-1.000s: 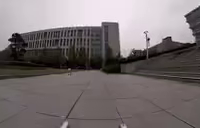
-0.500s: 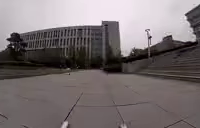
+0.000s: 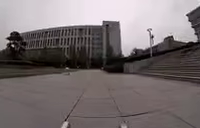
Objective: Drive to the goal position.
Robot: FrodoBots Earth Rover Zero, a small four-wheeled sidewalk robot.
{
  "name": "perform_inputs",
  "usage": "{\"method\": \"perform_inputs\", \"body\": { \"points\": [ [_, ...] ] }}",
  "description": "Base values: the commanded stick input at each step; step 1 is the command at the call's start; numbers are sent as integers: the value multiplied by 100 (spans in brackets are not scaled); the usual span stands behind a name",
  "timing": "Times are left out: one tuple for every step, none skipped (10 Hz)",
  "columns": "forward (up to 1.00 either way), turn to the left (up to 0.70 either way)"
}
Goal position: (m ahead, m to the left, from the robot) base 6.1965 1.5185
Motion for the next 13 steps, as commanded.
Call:
{"method": "perform_inputs", "body": {
  "points": [
    [70, -14],
    [70, -18],
    [70, -22],
    [70, 0],
    [70, 0],
    [70, 0],
    [70, 0],
    [70, 0],
    [70, 0],
    [70, 0],
    [70, 0],
    [70, 0],
    [70, 0]
  ]
}}
